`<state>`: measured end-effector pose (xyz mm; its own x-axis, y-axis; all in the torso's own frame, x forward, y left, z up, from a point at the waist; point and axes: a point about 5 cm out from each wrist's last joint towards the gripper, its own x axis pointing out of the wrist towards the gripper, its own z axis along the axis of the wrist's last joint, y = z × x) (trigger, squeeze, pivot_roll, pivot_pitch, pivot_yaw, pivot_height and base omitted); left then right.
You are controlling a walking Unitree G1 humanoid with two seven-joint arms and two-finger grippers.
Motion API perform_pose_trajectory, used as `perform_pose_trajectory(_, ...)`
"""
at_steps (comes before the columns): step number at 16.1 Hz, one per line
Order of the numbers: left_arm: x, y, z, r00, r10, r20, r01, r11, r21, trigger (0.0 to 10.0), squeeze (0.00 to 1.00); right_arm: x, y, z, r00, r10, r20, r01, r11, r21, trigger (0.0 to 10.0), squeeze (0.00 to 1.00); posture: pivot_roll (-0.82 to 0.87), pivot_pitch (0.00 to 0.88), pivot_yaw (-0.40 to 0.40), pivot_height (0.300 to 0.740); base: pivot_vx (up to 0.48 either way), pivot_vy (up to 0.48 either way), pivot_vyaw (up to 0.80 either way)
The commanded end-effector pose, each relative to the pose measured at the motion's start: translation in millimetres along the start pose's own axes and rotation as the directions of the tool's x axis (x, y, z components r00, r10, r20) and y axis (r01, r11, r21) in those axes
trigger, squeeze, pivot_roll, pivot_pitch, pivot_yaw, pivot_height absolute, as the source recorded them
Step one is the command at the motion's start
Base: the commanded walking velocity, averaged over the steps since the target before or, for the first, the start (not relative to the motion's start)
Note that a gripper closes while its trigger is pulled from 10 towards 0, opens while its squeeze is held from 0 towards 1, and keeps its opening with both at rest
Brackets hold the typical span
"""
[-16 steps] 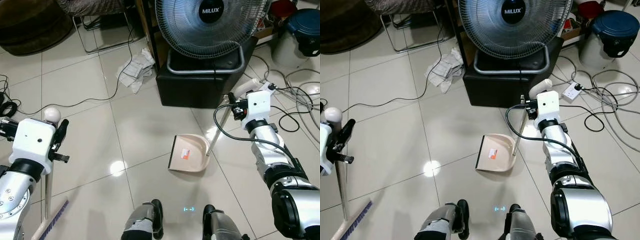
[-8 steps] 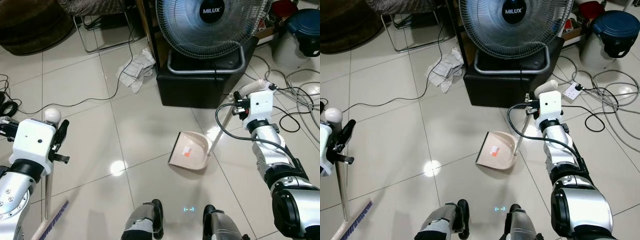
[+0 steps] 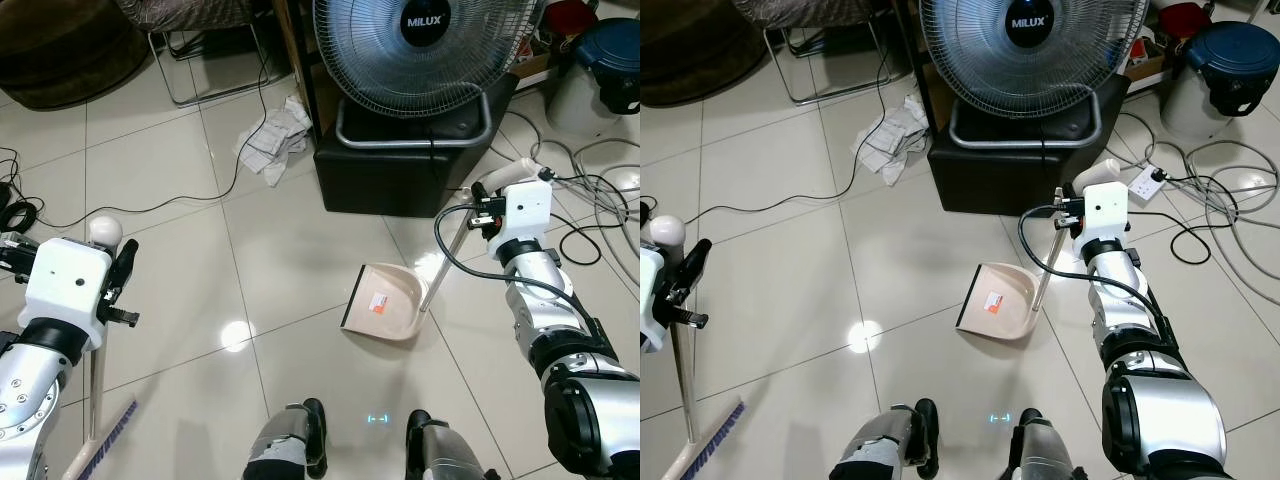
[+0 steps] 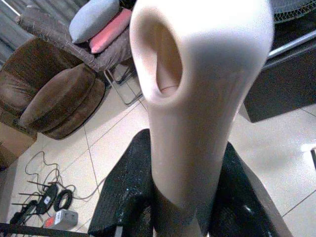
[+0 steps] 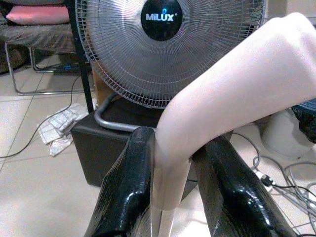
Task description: Sweep floor
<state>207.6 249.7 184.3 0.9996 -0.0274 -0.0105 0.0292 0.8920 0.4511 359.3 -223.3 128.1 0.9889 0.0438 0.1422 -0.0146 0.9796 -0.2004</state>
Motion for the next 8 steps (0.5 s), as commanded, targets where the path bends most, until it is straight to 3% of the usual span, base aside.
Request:
perform_pose_trajectory(1, -1.2, 3.1, -1.5, 1.0, 0.025, -0.005, -0.024, 0.999, 0.038, 10.0, 0.0, -8.1, 1.7, -11.2, 0.999, -0.019, -0.032, 0.019, 1.0, 0.005, 0.0, 0.0, 0.24, 0.264, 0.16, 0.74, 0.0, 0.0, 0.0)
perform_pose_trajectory(5, 18.3, -8.4, -1.3, 0.999, 0.032, 0.04, -0.032, 0.999, -0.019, 10.0, 0.0, -13.3, -5.8, -5.3, 0.982, -0.178, 0.062, 0.177, 0.984, 0.027, 0.0, 0.0, 0.17, 0.223, 0.124, 0.74, 0.0, 0.0, 0.0)
perform_pose_trajectory(8, 35.0, -19.3, -4.3, 0.998, 0.015, 0.065, -0.011, 0.998, -0.058, 10.0, 0.0, -20.4, -0.6, 0.4, 0.968, -0.196, 0.158, 0.185, 0.979, 0.081, 0.0, 0.0, 0.1, 0.165, 0.101, 0.74, 0.0, 0.0, 0.0)
